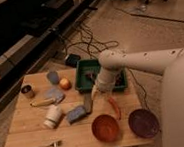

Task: Place eraser in metal cup

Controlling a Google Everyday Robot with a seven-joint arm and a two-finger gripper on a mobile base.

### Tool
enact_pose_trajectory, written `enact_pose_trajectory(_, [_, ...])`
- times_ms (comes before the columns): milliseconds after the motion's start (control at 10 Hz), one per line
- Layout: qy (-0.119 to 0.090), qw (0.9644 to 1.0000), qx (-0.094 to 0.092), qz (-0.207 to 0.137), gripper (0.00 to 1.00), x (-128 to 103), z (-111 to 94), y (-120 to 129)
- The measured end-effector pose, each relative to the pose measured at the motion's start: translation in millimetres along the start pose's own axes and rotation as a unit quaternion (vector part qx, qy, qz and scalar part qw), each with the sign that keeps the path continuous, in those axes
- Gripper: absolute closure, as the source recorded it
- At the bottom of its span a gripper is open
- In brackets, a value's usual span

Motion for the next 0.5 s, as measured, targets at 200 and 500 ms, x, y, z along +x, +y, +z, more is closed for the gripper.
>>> enact_pose_trajectory(200, [-0.012, 0.9986, 0.012, 0.051, 0.50, 4.5, -19.3, -26.1])
enact_pose_trajectory(500, [-0.012, 0.9984, 0.013, 0.054, 0.50, 5.2, -20.2, -26.2])
